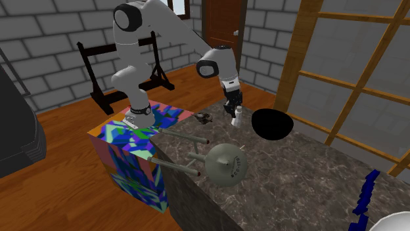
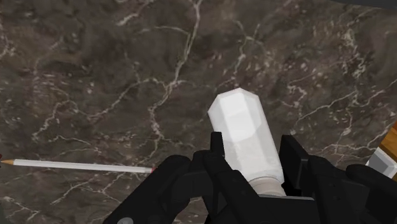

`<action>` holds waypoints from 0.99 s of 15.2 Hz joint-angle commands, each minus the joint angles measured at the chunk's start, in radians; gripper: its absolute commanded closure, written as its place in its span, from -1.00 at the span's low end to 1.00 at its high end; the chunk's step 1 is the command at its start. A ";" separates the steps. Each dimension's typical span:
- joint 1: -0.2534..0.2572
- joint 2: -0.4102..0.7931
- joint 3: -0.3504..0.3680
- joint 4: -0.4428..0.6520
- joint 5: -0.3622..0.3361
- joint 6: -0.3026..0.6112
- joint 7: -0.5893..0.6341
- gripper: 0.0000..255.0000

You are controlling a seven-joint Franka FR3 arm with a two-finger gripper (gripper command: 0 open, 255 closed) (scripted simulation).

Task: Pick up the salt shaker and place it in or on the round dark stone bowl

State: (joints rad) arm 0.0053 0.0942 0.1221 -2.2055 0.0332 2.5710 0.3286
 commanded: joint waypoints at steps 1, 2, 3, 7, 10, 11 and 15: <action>-0.001 -0.013 0.000 0.011 0.002 -0.025 -0.003 1.00; -0.002 -0.021 0.000 0.016 0.003 -0.038 -0.003 1.00; -0.002 -0.029 0.000 0.022 0.004 -0.051 -0.003 1.00; -0.003 -0.057 0.000 0.046 0.007 -0.102 -0.004 1.00; -0.003 -0.076 -0.001 0.066 0.009 -0.141 -0.005 1.00; -0.003 -0.082 -0.001 0.073 0.010 -0.154 -0.005 1.00; -0.004 -0.103 -0.001 0.104 0.011 -0.207 -0.005 1.00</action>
State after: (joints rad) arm 0.0020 -0.0066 0.1212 -2.1117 0.0445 2.3772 0.3241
